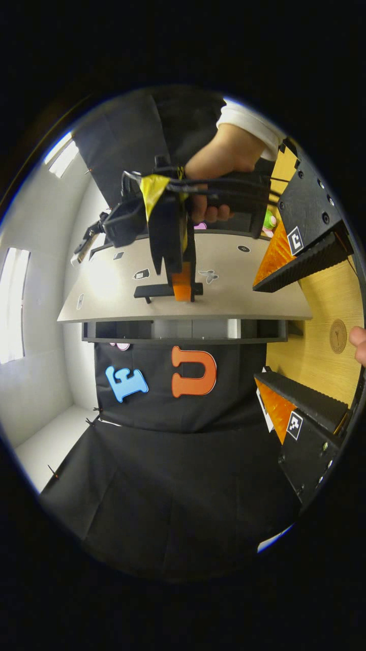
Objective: Open the cabinet door with the right hand, grasp the bottle in the cabinet with the left hand and place it on the coaster, then close the cabinet door with the right hand.
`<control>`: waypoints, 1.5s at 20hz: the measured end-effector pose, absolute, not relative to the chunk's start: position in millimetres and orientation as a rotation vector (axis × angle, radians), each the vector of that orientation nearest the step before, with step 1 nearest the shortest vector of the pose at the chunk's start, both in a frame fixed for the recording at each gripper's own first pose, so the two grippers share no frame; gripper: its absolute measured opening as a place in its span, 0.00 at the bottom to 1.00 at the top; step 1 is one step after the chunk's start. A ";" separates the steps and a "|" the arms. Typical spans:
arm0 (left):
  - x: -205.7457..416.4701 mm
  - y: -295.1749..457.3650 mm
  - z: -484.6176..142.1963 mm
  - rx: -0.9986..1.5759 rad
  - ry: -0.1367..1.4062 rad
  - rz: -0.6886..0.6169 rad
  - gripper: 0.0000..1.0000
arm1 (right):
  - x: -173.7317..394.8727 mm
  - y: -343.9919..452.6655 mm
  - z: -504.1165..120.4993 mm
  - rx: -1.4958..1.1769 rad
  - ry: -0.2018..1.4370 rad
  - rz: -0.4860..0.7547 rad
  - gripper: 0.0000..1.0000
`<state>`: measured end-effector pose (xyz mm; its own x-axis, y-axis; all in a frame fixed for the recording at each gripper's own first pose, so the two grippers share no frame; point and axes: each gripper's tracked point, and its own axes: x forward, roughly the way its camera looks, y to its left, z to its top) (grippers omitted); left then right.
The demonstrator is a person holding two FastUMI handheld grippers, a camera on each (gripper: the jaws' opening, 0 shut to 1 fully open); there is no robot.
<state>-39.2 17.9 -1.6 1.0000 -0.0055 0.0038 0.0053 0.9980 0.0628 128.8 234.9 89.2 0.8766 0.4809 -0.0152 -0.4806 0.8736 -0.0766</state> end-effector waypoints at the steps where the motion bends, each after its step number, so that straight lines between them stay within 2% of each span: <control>1: -38.6 17.1 -2.2 0.063 -0.005 -0.003 0.95 | 125.1 230.6 88.3 -0.077 -0.006 0.501 0.25; 11: -33.1 -0.1 4.3 0.030 -0.023 -0.005 0.95 | 62.4 152.7 94.6 -0.067 0.014 0.488 0.25; 18: -32.0 -25.6 3.0 0.016 -0.027 -0.041 0.95 | 39.3 100.1 94.9 -0.074 0.009 0.429 0.24; 24: -32.7 -48.0 -0.8 0.013 -0.012 -0.072 0.95 | 25.9 41.7 101.2 -0.028 0.024 0.371 0.13; 30: -32.6 -62.1 -5.0 0.006 -0.003 -0.101 0.95 | 23.2 -9.8 104.7 -0.030 0.002 0.272 0.10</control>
